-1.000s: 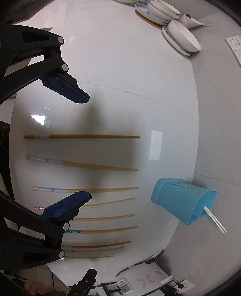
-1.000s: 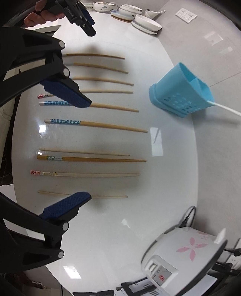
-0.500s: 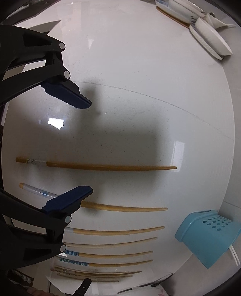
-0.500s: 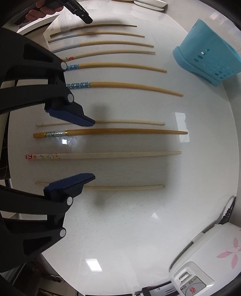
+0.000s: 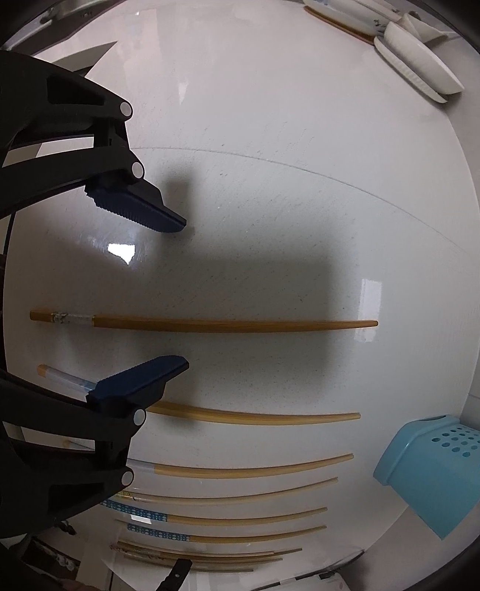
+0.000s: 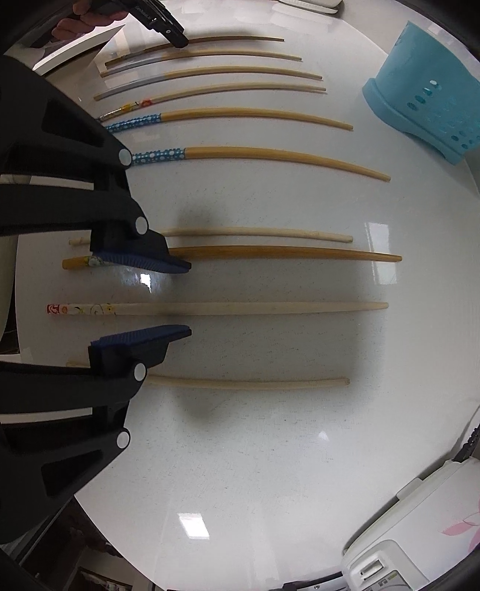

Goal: Organize utensils
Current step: 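Lower and close the left tool on a brown chopstick while the right tool grasps a pale chopstick, then lift both held chopsticks and carry them toward the light-blue utensil holder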

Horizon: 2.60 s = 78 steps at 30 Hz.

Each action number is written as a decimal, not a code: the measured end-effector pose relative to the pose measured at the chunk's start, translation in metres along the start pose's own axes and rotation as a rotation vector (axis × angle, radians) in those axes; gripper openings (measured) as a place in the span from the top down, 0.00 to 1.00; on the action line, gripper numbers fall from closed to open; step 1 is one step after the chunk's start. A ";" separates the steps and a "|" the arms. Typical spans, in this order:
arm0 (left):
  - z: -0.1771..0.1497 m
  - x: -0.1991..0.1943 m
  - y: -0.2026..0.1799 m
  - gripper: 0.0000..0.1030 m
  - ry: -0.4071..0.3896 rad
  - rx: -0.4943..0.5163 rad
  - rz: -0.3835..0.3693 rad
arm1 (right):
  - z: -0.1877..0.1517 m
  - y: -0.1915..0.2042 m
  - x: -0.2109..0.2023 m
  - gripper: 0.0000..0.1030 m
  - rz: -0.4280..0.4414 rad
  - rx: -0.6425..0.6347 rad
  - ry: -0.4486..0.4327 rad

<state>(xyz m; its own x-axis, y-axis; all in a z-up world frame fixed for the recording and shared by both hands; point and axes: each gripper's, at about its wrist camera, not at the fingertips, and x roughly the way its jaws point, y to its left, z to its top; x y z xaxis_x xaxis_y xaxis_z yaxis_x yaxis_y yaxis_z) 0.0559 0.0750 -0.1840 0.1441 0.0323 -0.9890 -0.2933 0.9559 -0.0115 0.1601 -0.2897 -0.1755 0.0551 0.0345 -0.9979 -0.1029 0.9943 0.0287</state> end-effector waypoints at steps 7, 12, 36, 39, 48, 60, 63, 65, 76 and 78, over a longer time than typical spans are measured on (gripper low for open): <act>0.010 0.008 -0.020 0.87 0.028 0.041 0.027 | 0.004 0.008 0.007 0.94 -0.025 -0.008 0.022; 0.009 0.015 -0.028 0.94 0.045 0.052 0.024 | 0.009 0.011 0.008 0.94 -0.037 -0.014 0.021; 0.008 -0.050 -0.035 0.94 -0.157 0.019 -0.078 | -0.012 0.007 -0.059 0.94 0.046 -0.012 -0.128; 0.011 -0.077 -0.036 0.94 -0.188 0.022 -0.089 | -0.012 0.009 -0.072 0.94 0.066 -0.010 -0.167; 0.036 -0.108 -0.037 0.94 -0.283 0.025 -0.129 | -0.002 0.015 -0.116 0.94 0.121 -0.020 -0.289; 0.074 -0.149 -0.071 0.94 -0.434 0.076 -0.183 | 0.029 0.025 -0.158 0.94 0.169 -0.044 -0.430; 0.082 -0.159 -0.079 0.94 -0.473 0.091 -0.216 | 0.040 0.025 -0.168 0.94 0.182 -0.041 -0.459; 0.088 -0.164 -0.086 0.94 -0.504 0.102 -0.225 | 0.044 0.026 -0.173 0.94 0.186 -0.041 -0.473; 0.121 -0.191 -0.114 0.94 -0.622 0.134 -0.277 | 0.070 0.041 -0.203 0.94 0.213 -0.072 -0.569; 0.127 -0.193 -0.119 0.94 -0.637 0.138 -0.291 | 0.074 0.044 -0.206 0.94 0.216 -0.078 -0.581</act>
<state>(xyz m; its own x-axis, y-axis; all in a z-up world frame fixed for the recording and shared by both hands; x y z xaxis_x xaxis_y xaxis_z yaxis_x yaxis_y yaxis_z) 0.1828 -0.0078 0.0271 0.7350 -0.1060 -0.6697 -0.0427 0.9785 -0.2017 0.2176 -0.2452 0.0359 0.5538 0.3048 -0.7749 -0.2426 0.9493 0.2000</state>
